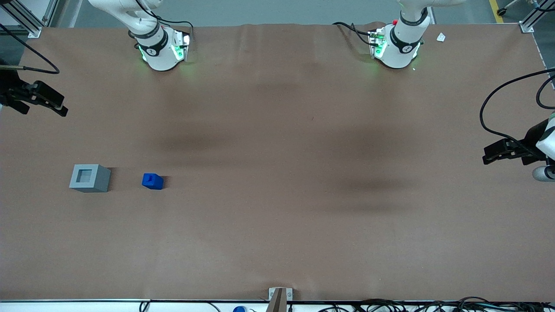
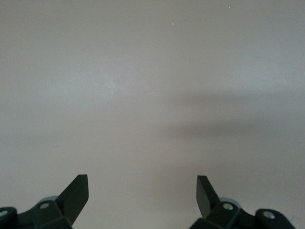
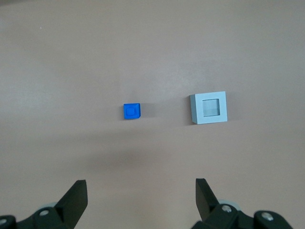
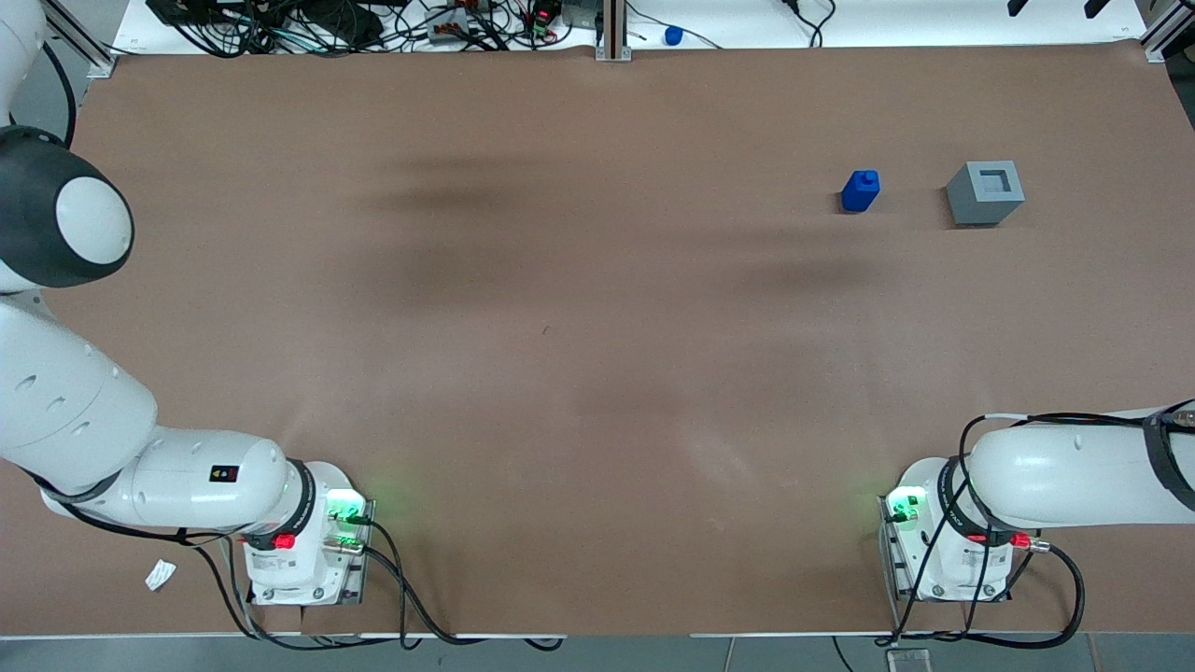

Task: Insert blue part into gray base with right arm
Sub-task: 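Move the open right gripper toward the blue block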

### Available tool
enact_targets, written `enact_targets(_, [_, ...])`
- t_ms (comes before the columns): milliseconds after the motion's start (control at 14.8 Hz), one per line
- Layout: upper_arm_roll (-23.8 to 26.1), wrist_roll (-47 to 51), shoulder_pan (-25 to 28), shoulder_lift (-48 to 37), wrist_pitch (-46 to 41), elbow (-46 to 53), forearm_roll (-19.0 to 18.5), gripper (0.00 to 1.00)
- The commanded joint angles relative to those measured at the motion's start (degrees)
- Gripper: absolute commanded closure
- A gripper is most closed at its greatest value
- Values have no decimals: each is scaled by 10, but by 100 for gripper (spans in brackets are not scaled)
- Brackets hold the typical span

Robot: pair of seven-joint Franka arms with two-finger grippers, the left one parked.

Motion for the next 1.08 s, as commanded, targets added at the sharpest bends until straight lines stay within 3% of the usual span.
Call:
enact_targets(0, [4, -8, -4, -5, -9, 1, -6, 0])
enact_targets(1015, [5, 0, 0, 30, 8, -30, 2, 0])
